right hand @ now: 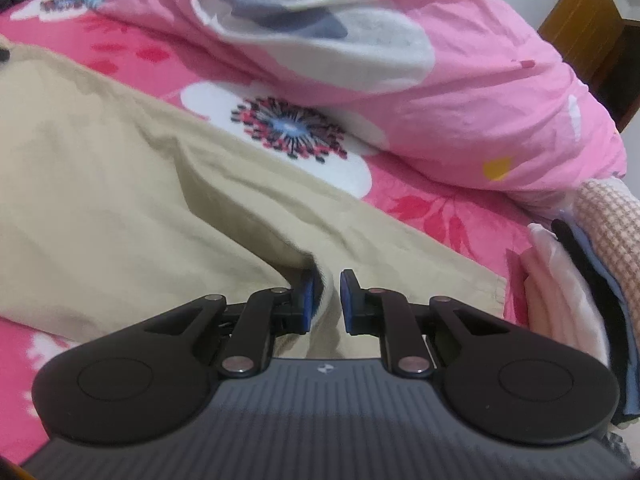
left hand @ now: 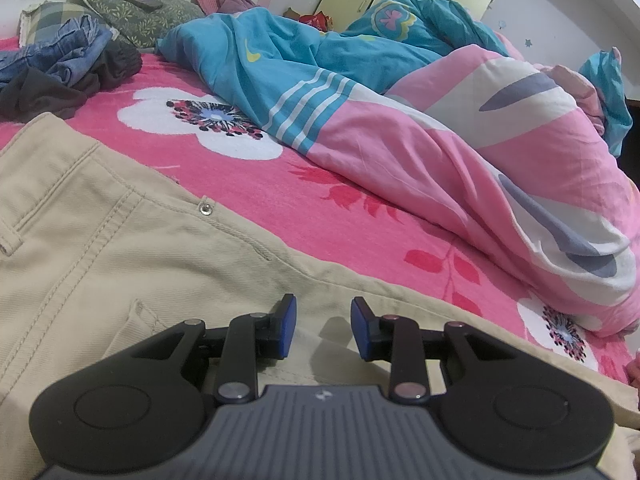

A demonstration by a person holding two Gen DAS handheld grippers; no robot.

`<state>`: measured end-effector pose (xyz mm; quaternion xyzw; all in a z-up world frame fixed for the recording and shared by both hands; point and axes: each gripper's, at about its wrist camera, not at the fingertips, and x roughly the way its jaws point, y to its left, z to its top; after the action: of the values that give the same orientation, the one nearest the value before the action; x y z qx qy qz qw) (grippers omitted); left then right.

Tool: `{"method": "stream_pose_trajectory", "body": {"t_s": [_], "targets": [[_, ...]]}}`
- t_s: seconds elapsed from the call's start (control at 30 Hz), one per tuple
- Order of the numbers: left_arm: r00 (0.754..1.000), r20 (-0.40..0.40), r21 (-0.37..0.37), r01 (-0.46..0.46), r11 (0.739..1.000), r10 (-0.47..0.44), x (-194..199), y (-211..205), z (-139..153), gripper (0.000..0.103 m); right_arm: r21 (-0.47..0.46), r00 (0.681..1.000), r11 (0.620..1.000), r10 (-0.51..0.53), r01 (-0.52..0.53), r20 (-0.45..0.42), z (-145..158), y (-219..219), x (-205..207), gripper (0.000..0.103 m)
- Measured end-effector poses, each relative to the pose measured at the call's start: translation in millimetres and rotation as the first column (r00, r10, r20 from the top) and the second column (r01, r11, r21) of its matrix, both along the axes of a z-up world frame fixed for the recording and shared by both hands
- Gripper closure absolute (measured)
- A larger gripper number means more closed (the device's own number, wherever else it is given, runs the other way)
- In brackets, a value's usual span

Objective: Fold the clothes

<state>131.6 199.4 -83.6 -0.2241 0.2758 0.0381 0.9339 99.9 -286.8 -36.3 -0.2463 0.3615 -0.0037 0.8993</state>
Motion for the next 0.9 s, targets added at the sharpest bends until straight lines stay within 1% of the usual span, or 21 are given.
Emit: {"method": "stream_pose_trajectory", "body": {"t_s": [0.03,0.07,0.13,0.23,0.37,0.5,0.6,0.73,0.83,0.9], "targets": [[1.0,0.0,-0.001,0.0,1.0,0.0,0,0,0,0.072,-0.013,1.0,1.0,-0.007,0.007,0.001,-2,-2,3,0.101],[1.0,0.001,-0.003,0.0,1.0,0.0,0,0,0,0.072,-0.016,1.0,1.0,-0.019,0.019,0.017,1,-5,5,0.102],[1.0,0.001,-0.005,0.0,1.0,0.0,0,1,0,0.072,0.008,0.997,0.999,-0.043,0.043,0.06,13,-13,10,0.102],[1.0,0.0,0.0,-0.001,1.0,0.001,0,0,0,0.072,0.021,0.995,0.999,-0.047,0.045,0.089,28,-19,22,0.102],[1.0,0.0,-0.003,-0.002,1.0,0.002,1,0,1,0.072,0.01,0.996,0.999,-0.035,0.034,0.084,39,-20,48,0.102],[1.0,0.0,-0.003,-0.002,1.0,0.002,-1,0,0,0.072,0.034,0.998,0.999,-0.038,0.036,0.053,44,-24,75,0.102],[1.0,-0.001,0.0,-0.002,1.0,0.002,0,0,0,0.072,0.043,0.999,0.998,-0.04,0.038,0.026,38,-25,90,0.102],[1.0,-0.001,0.002,-0.001,1.0,0.001,-1,0,0,0.072,0.07,0.998,0.996,-0.051,0.054,-0.044,14,-32,111,0.102],[1.0,-0.001,0.002,-0.001,1.0,0.001,0,0,0,0.072,0.148,0.991,0.985,-0.072,0.088,-0.111,-13,-47,119,0.101],[1.0,-0.001,0.001,-0.002,1.0,0.002,0,-1,0,0.072,0.219,0.986,0.968,-0.09,0.119,-0.137,-27,-60,121,0.097]]}}
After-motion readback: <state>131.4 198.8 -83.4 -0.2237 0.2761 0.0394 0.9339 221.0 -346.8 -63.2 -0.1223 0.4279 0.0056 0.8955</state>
